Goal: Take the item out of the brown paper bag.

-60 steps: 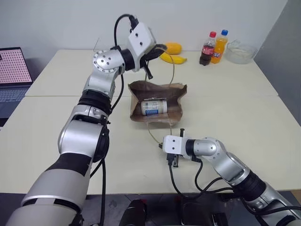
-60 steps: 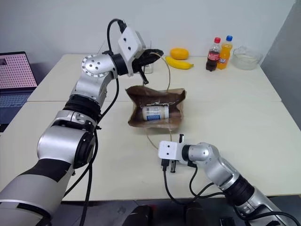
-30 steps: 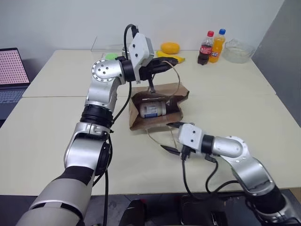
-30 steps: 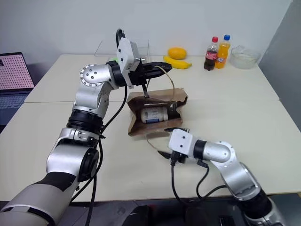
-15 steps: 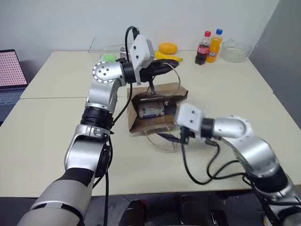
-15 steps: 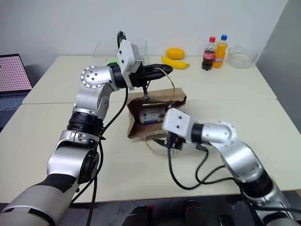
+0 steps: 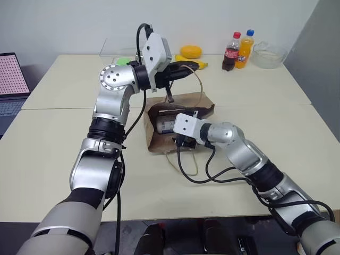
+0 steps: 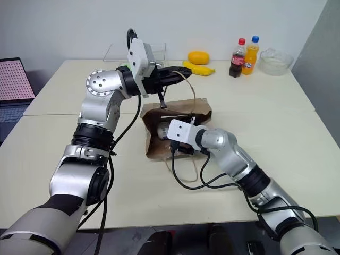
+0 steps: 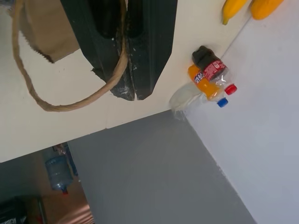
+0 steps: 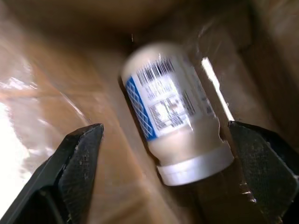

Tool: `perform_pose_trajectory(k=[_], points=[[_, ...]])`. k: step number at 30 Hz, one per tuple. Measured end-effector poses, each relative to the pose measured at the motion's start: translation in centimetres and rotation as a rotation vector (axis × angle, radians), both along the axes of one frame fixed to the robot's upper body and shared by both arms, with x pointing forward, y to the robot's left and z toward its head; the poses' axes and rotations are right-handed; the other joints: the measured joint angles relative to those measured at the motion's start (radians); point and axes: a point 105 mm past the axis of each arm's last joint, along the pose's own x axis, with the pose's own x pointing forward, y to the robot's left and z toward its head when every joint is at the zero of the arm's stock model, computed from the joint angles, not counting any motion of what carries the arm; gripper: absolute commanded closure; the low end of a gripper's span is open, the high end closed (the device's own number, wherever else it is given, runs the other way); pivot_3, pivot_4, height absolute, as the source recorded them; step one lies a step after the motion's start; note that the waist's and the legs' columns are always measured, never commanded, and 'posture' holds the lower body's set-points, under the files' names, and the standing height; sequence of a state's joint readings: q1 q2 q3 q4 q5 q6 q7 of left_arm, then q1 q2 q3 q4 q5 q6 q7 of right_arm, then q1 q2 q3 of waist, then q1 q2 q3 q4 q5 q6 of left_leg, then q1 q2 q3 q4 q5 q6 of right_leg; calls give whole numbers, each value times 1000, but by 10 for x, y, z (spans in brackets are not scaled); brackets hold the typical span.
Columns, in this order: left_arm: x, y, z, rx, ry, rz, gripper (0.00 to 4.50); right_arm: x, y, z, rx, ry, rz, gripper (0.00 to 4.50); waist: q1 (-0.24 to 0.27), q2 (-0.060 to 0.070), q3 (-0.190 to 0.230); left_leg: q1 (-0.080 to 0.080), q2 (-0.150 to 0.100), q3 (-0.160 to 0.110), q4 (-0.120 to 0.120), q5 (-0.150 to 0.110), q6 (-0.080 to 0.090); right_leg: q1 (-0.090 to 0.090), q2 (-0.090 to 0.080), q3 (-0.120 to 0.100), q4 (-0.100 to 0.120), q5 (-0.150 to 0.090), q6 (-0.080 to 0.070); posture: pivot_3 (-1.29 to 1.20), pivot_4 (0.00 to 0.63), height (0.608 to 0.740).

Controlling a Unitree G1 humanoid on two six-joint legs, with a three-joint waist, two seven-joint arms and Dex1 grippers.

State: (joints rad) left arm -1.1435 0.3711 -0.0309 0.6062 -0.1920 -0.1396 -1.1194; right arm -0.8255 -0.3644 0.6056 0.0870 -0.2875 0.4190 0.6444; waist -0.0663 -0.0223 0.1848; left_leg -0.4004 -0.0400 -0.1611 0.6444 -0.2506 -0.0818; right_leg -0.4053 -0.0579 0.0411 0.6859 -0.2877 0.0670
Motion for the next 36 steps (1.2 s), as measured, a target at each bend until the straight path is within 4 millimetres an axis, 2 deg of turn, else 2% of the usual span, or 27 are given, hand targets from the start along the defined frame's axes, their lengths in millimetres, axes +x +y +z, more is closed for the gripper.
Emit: perform_pose_trajectory(k=[6,12,15,17,18,24,28,33,36], points=[[1,2,1,-9,-3,15,4500,17,4,-14,-171,-116,8,15,-6,0,0,0,0,0,0,0,0,0,0,0,1,0,0,0,150,740],[2,3,2,-10,-4,20,4500,28,15,-14,-233,-174,4,15,-18,0,0,1,0,0,1,1,-1,0,0,1,4,0,0,0,150,740],[2,3,2,-10,-5,21,4500,31,17,-15,-239,-162,1,609,-20,0,0,2,0,0,1,1,-1,0,0,1,5,0,0,0,150,740],[2,3,2,-10,-5,21,4500,32,16,-18,-241,-151,-5,1261,-20,0,0,2,0,0,1,1,-1,0,0,1,6,0,0,0,150,740],[2,4,2,-9,-5,22,4500,32,16,-17,-240,-148,-6,1415,-20,0,0,2,0,0,1,1,-1,0,0,1,6,0,0,0,150,740],[2,4,2,-11,-12,25,4500,34,16,-15,-219,-128,-7,1412,-20,0,0,2,0,0,1,1,-2,-1,0,1,8,0,0,0,150,740],[5,9,0,-10,-12,48,4500,28,17,-10,-183,-103,17,1412,-21,0,0,1,0,0,1,1,-2,-2,0,1,8,0,0,0,150,740],[12,15,-6,-3,2,88,4500,2,19,7,-103,-67,146,1412,-21,0,0,0,0,-1,1,1,-2,-3,0,1,7,0,0,0,150,740],[17,20,-10,5,10,118,4500,-14,14,15,-77,-36,223,1424,-20,0,0,0,0,0,1,1,-2,-3,0,1,7,0,0,0,150,740]])
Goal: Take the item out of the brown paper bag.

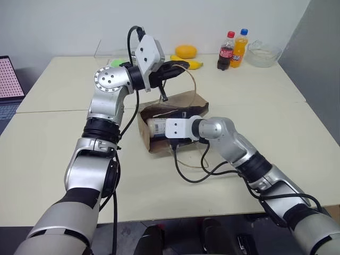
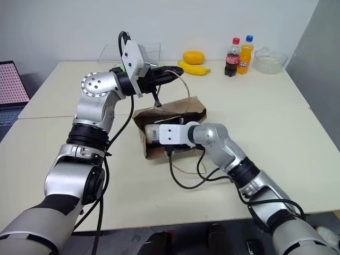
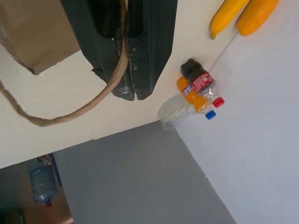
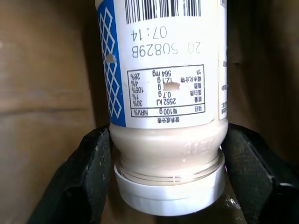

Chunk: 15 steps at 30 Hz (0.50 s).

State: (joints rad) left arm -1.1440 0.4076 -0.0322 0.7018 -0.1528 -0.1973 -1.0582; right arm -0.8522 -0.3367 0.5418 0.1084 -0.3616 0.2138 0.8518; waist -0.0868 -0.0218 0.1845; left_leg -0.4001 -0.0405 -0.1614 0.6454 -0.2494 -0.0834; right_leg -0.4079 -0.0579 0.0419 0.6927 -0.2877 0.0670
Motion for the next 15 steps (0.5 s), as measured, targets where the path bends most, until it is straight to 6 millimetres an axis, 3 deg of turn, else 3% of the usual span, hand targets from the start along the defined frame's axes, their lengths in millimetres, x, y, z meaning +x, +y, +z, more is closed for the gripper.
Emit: perform_pose_trajectory(k=[2,9,15], points=[[2,2,-2,3,3,10,4500,-10,-3,5,14,33,53,1624,0,0,0,0,0,0,0,0,0,0,0,0,0,0,0,0,150,740],[5,3,-5,14,-1,24,4500,-39,-2,30,136,123,208,1624,1,0,0,0,0,0,0,0,0,0,0,0,0,0,0,0,150,740],[7,4,-7,25,-11,40,4500,-53,-10,59,280,204,252,1624,3,0,0,0,0,0,0,0,0,0,0,0,1,0,0,0,150,740]])
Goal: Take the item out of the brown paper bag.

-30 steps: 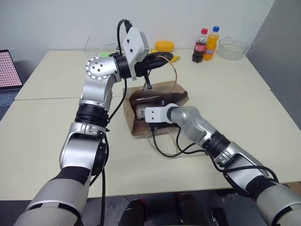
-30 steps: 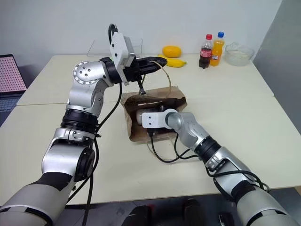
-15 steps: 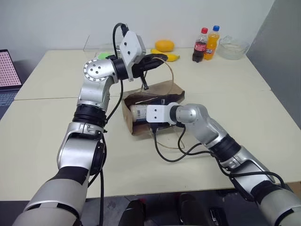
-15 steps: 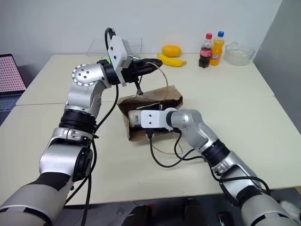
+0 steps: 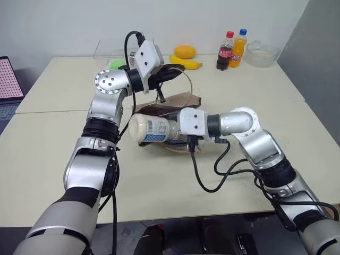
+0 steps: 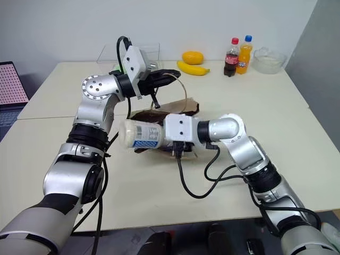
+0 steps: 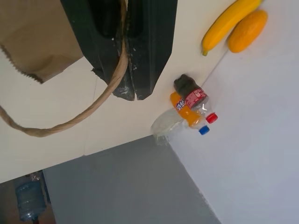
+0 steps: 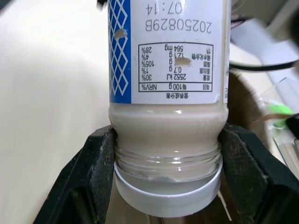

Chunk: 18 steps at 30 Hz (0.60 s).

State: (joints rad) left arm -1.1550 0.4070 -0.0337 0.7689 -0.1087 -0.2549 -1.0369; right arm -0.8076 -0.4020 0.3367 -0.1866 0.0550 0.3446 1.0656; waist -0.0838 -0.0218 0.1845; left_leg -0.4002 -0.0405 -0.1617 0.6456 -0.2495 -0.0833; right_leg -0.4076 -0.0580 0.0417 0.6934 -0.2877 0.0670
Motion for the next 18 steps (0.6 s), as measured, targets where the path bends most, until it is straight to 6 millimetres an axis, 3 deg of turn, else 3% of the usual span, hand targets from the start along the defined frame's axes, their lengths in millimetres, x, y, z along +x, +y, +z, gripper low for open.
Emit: perform_pose_trajectory(k=[7,10,15,18], points=[[3,2,-5,11,9,13,4500,-14,-28,43,170,66,-26,1624,1,0,0,0,0,0,0,0,1,0,0,0,0,0,0,0,150,740],[3,2,-5,13,1,12,4500,-9,-42,57,232,63,-89,1624,1,0,0,0,0,0,0,-1,2,0,0,0,0,0,0,0,150,740],[4,3,-7,16,6,14,4500,20,-105,73,228,-31,-367,1624,8,0,0,0,-1,1,0,-2,3,1,-1,0,0,0,0,0,150,740],[4,3,-7,17,7,15,4500,36,-144,58,190,-9,-527,1624,9,0,0,0,-1,2,0,-2,4,1,-1,0,-1,0,0,0,150,740]])
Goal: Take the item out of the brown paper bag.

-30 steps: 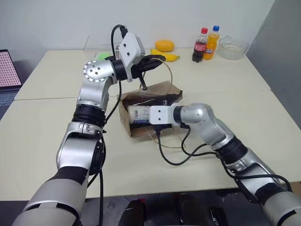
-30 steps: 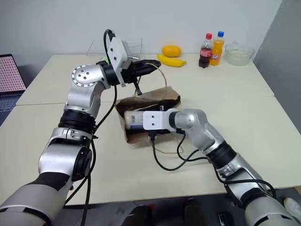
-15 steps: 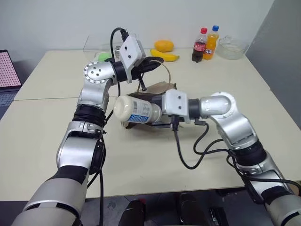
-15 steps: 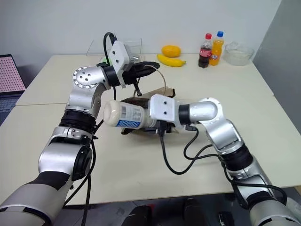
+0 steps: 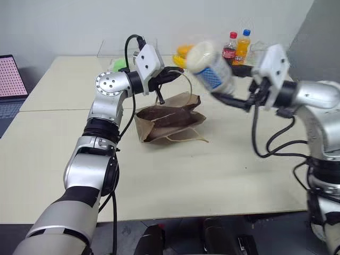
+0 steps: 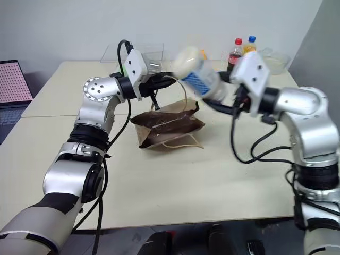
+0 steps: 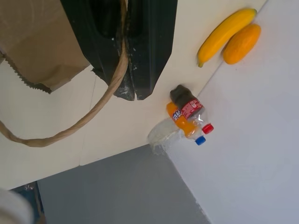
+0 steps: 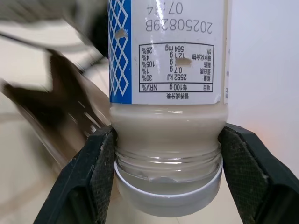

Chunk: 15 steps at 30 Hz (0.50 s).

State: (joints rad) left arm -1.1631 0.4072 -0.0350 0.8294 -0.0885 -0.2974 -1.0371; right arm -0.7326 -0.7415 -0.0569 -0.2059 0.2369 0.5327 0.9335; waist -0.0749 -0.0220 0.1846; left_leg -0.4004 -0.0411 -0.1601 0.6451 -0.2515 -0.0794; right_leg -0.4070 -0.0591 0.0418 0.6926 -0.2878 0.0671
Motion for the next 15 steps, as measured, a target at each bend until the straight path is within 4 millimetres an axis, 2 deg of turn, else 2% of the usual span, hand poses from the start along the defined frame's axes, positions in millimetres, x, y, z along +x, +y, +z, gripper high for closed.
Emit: perform_pose_trajectory(k=[4,9,11,12,15], points=[[0,-1,0,0,0,-3,4500,19,-37,-50,-141,106,-159,1624,-5,0,0,0,0,1,0,0,0,0,0,1,0,0,0,0,150,740],[-1,-3,0,-1,-5,-10,4500,40,-84,-122,-442,229,-324,1624,-10,0,0,1,0,3,1,0,0,0,0,2,1,0,0,0,150,740],[-1,-4,0,-2,-6,-13,4500,44,-93,-139,-518,260,-341,1624,-12,0,0,1,0,3,0,2,-3,0,0,2,1,0,0,0,150,740],[-1,-4,0,-2,-6,-13,4500,46,-92,-138,-536,246,-334,1624,-13,0,0,1,0,4,0,2,-3,0,0,3,1,0,0,0,150,740],[-1,-5,0,-2,-8,-17,4500,50,-95,-138,-577,241,-335,649,-11,0,0,1,0,3,1,2,-3,0,0,2,1,0,0,0,150,740]])
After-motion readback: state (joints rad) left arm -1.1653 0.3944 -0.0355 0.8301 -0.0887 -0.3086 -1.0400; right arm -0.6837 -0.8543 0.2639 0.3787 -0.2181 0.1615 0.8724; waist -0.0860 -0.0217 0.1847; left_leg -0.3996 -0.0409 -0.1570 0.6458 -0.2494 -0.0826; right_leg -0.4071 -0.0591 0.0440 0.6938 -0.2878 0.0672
